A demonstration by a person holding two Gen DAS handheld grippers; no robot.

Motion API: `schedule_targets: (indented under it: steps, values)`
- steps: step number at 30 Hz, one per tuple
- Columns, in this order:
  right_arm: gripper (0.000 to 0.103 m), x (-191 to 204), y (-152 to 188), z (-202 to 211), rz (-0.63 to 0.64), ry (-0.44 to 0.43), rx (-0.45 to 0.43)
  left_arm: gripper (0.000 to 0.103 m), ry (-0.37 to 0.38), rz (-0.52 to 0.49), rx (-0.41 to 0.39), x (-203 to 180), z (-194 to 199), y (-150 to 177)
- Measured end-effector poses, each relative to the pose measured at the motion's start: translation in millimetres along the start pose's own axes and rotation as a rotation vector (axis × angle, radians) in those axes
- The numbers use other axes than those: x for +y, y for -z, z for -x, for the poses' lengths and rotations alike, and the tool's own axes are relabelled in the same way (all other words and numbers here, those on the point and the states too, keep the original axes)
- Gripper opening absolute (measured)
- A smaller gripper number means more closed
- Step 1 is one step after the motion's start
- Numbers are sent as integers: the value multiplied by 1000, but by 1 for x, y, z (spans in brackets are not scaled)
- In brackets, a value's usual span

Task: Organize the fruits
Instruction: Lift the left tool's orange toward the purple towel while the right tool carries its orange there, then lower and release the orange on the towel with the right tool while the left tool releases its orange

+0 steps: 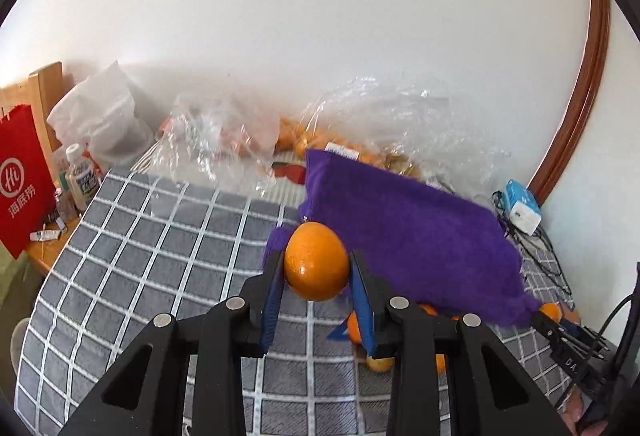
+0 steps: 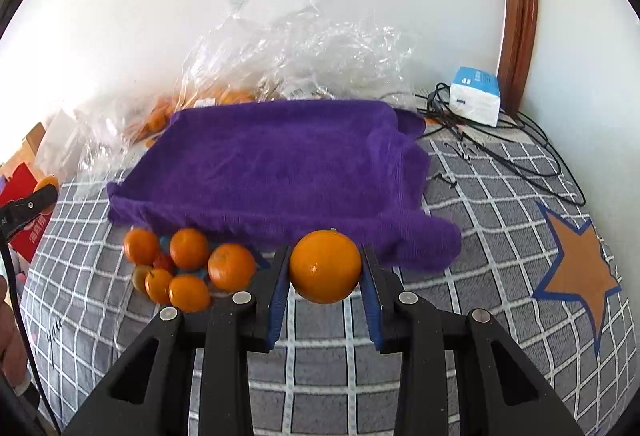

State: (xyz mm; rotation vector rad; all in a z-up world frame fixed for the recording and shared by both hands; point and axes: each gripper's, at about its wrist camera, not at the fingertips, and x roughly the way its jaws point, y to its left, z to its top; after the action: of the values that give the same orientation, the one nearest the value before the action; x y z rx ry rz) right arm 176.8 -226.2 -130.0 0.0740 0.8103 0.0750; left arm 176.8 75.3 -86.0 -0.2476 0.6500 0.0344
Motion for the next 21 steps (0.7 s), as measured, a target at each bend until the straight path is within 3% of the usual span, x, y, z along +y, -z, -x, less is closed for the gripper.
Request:
schedule_targets:
  steps: [8, 21]
  values:
    - [33, 0, -42, -9, -25, 12, -34, 31, 18, -25, -38, -25, -13, -38]
    - [33, -13, -85, -54, -57, 52, -57, 31, 22, -58, 27, -49, -79, -59]
